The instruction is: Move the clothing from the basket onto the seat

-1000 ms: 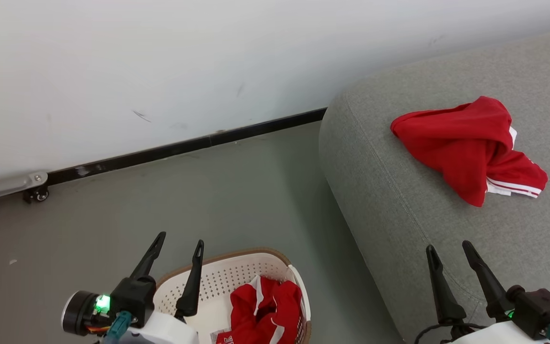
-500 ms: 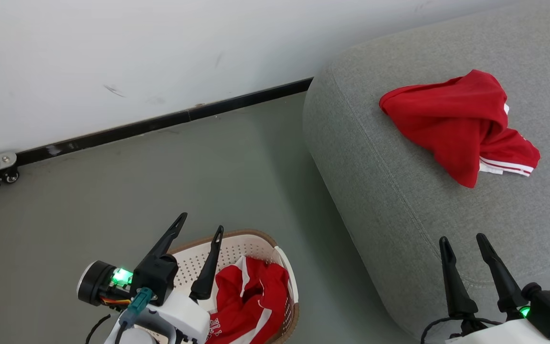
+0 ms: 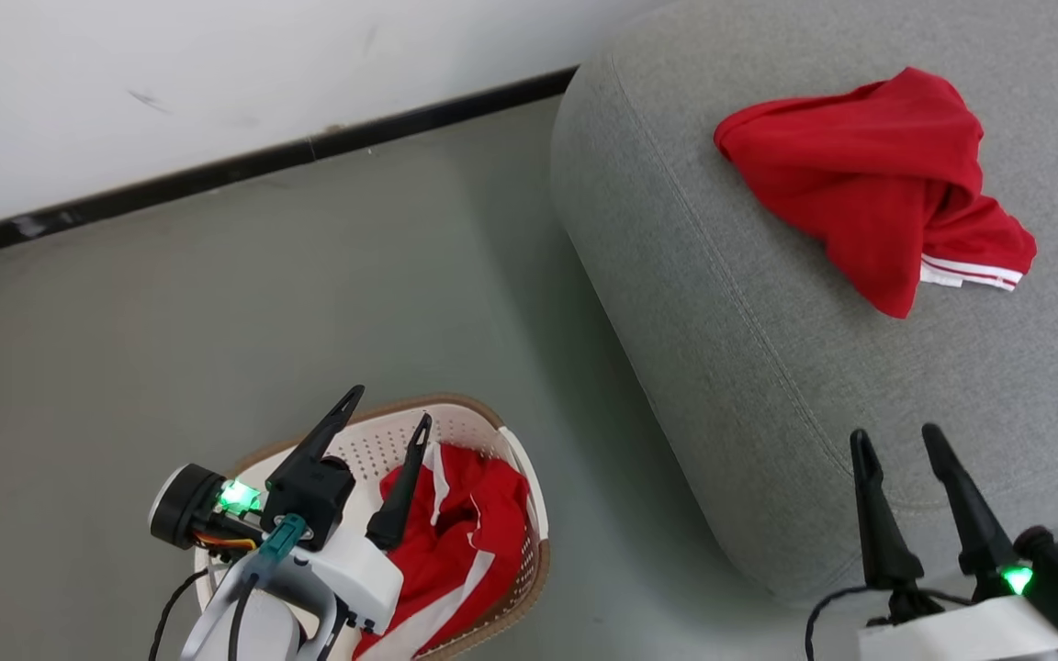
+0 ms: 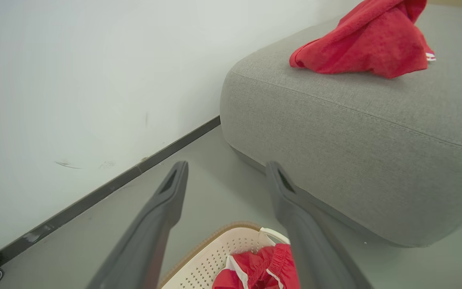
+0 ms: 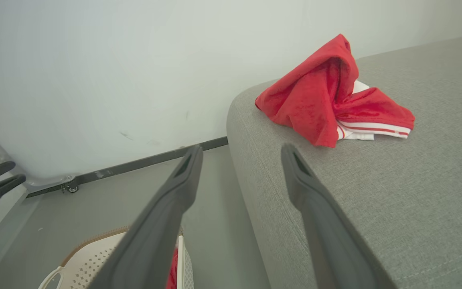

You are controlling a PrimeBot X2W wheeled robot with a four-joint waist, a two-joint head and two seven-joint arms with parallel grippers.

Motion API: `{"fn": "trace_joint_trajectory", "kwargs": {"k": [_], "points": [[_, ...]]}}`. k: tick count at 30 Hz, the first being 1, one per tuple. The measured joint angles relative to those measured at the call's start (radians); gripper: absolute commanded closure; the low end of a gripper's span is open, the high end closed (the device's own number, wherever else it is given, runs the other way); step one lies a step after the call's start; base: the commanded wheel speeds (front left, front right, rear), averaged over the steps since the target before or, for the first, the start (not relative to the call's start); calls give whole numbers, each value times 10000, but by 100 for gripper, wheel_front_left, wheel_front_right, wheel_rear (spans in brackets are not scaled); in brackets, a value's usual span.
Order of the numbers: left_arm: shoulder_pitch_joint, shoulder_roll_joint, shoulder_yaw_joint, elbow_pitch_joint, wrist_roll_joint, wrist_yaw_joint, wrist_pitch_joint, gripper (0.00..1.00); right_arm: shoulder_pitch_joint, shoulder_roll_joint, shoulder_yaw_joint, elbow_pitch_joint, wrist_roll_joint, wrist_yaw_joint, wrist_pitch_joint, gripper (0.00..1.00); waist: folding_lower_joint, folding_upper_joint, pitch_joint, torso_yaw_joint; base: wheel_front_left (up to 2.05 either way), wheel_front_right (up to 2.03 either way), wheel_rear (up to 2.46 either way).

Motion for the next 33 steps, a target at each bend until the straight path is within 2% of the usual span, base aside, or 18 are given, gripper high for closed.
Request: {"fn": "trace_joint_trajectory", "kwargs": {"k": [13,27,33], "points": [[-616,105,-213,583,337,-56,209,0,-774,2,165,-211,253,0,-295,0,0,0,1108,-332,0,0,0],[-1305,174,-654,1315,541,-316,433,0,-1507,2,387,2,614,0,-616,0,0,0,2201,-764,0,0,0],[-1601,368,-702,1743,604,-360,606,0,-1752,4,500,100,784,0,-717,0,0,0,2622,-971,0,0,0]]}}
